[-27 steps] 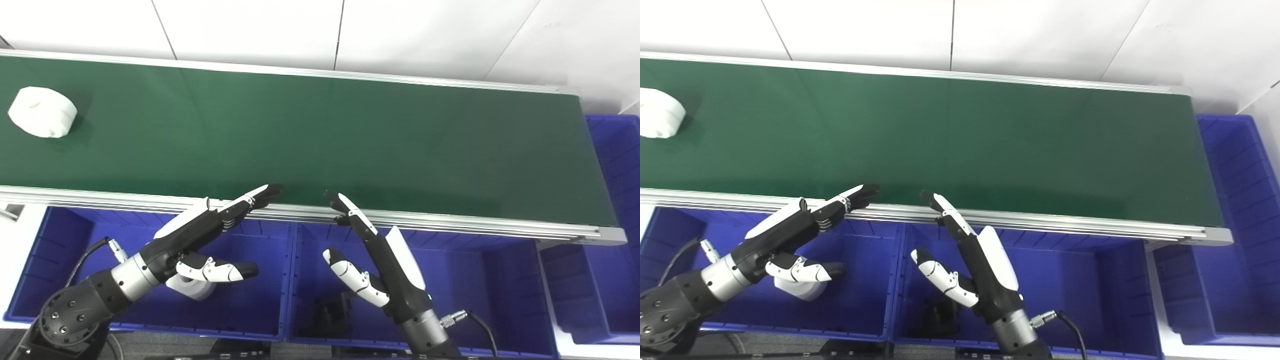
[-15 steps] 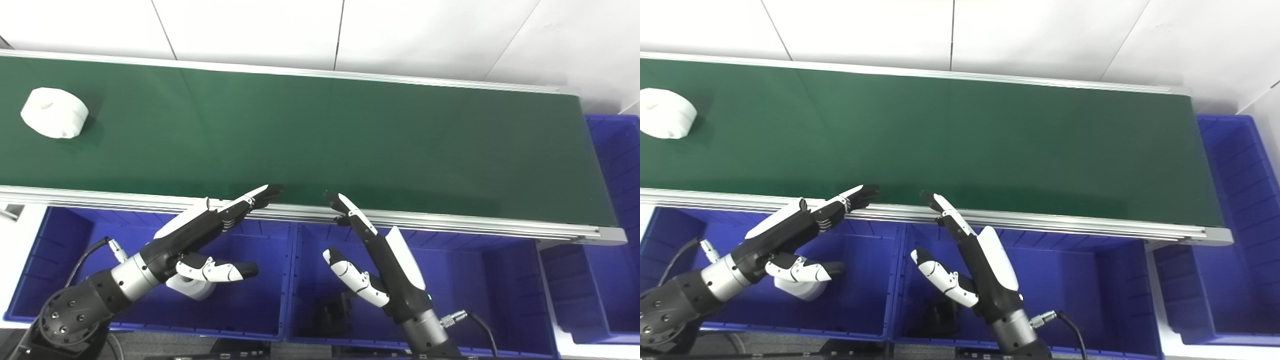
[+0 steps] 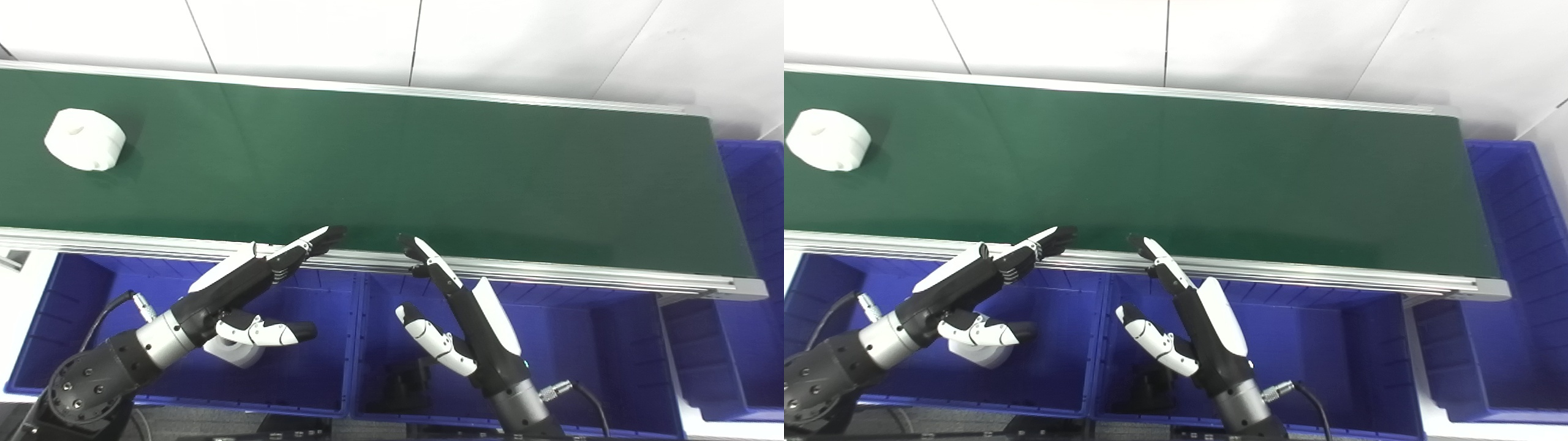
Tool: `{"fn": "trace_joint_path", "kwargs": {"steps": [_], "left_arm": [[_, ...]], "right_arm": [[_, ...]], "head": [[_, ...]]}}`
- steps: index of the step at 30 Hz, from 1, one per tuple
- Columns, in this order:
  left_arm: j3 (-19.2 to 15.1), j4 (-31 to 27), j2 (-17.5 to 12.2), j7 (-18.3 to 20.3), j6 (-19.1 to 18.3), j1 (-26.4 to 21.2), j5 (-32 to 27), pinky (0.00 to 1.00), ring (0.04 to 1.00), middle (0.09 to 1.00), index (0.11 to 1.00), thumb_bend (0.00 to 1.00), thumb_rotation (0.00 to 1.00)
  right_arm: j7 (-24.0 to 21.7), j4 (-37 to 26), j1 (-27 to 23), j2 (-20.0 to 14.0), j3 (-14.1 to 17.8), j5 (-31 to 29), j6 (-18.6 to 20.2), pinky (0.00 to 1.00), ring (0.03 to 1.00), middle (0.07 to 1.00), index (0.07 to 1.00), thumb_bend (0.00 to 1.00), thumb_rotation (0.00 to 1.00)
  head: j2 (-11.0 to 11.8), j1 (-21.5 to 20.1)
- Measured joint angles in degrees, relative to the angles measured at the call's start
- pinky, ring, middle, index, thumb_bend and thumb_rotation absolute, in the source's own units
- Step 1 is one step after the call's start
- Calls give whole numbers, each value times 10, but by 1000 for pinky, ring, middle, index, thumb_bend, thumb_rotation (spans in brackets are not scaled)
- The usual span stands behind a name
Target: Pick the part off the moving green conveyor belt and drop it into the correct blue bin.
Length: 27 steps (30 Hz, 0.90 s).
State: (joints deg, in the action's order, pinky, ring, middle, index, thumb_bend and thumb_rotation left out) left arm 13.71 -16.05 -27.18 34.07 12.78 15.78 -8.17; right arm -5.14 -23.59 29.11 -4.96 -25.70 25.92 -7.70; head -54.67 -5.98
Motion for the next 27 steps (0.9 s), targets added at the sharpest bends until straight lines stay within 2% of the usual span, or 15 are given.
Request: {"fn": "trace_joint_path", "kwargs": {"steps": [27], "left_arm": [[0,-4,0,1,-5,0,-5,1000,1000,1000,1000,356,417]], "right_arm": [[0,1,0,0,-2,-1,0,841,908,942,930,350,855]], "head": [[-1,0]]}}
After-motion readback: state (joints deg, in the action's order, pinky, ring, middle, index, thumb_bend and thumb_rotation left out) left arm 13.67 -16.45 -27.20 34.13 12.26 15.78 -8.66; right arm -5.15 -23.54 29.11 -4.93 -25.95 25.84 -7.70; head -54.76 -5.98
